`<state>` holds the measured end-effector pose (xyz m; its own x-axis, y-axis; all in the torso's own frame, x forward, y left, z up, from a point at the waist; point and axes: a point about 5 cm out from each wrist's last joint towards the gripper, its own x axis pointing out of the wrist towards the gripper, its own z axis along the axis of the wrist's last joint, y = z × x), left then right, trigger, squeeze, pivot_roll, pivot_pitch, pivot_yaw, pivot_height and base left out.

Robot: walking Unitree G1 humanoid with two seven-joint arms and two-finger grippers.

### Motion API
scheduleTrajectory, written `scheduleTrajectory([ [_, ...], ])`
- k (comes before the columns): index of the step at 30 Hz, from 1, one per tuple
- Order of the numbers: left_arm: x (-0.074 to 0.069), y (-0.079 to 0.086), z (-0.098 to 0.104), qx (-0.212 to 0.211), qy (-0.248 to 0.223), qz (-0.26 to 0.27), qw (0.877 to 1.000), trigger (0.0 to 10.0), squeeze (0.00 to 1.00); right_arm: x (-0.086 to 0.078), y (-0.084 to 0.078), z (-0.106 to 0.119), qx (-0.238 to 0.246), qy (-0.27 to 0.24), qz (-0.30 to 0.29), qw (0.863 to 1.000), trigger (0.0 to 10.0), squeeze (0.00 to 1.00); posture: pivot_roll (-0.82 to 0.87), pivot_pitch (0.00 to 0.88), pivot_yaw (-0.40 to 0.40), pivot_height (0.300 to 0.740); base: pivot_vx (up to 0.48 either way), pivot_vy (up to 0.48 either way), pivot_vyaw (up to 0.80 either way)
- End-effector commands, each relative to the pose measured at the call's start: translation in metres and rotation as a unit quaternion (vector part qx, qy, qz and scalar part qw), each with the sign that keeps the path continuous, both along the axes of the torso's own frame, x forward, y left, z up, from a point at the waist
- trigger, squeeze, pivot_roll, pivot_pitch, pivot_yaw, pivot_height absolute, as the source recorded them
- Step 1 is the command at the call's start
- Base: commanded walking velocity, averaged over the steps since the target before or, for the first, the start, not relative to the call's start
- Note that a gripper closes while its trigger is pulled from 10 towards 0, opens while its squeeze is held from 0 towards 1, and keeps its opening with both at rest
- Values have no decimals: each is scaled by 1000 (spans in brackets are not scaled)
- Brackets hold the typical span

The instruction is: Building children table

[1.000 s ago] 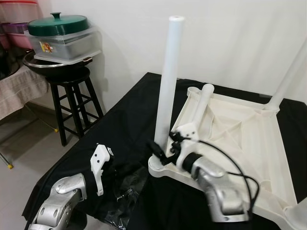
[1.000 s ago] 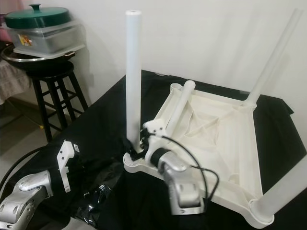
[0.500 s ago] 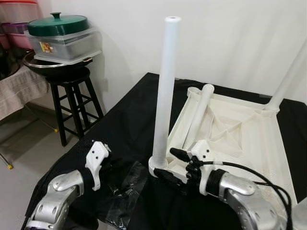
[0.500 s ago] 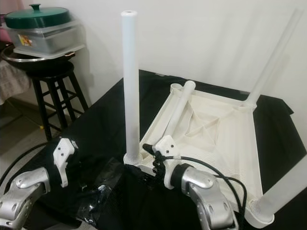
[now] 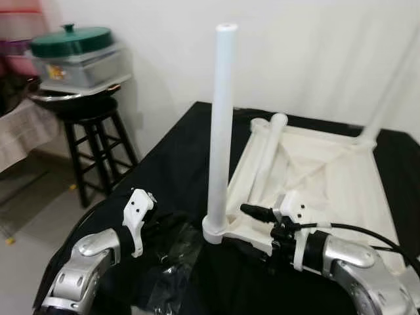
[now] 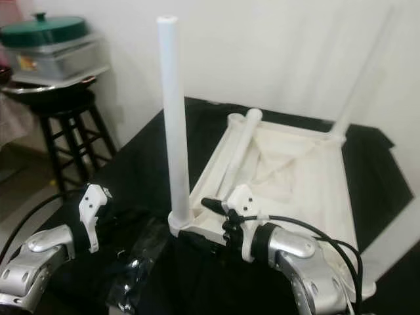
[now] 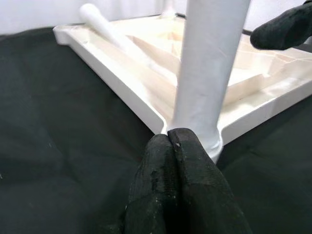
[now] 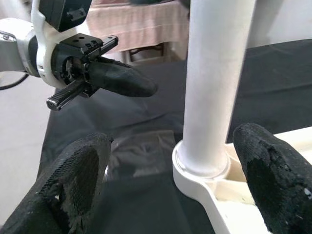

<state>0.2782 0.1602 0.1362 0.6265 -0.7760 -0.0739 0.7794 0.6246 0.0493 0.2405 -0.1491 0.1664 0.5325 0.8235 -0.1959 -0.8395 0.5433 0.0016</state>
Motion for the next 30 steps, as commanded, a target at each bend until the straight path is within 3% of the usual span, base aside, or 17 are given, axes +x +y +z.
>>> scheduleTrajectory([
  [1, 0, 0, 1, 0, 1, -2, 1000, 10000, 0, -2, 1, 4, 4, -3, 10, 1000, 10000, 0, -87, 0, -47, 740, 0, 0, -800],
  [4, -1, 0, 0, 3, 0, 4, 1000, 10000, 0, -1, 0, 4, 0, -10, 1, 1000, 10000, 0, -88, 0, -48, 740, 0, 0, -800],
  [12, 0, 6, -1, 10, -2, 21, 1000, 10000, 0, 5, 2, -3, -16, -14, -34, 999, 10000, 0, -85, 0, -43, 740, 0, 0, 0],
  [20, 2, 10, 0, -18, -7, 52, 998, 10000, 0, 8, 3, -12, -12, -4, -48, 999, 10000, 0, -79, 0, -34, 740, 0, 0, 0],
  [30, -11, 18, -6, -52, 28, 47, 997, 10000, 0, 4, 9, -16, -3, 7, -22, 1000, 10000, 0, -71, 0, -41, 740, 0, -464, 0],
])
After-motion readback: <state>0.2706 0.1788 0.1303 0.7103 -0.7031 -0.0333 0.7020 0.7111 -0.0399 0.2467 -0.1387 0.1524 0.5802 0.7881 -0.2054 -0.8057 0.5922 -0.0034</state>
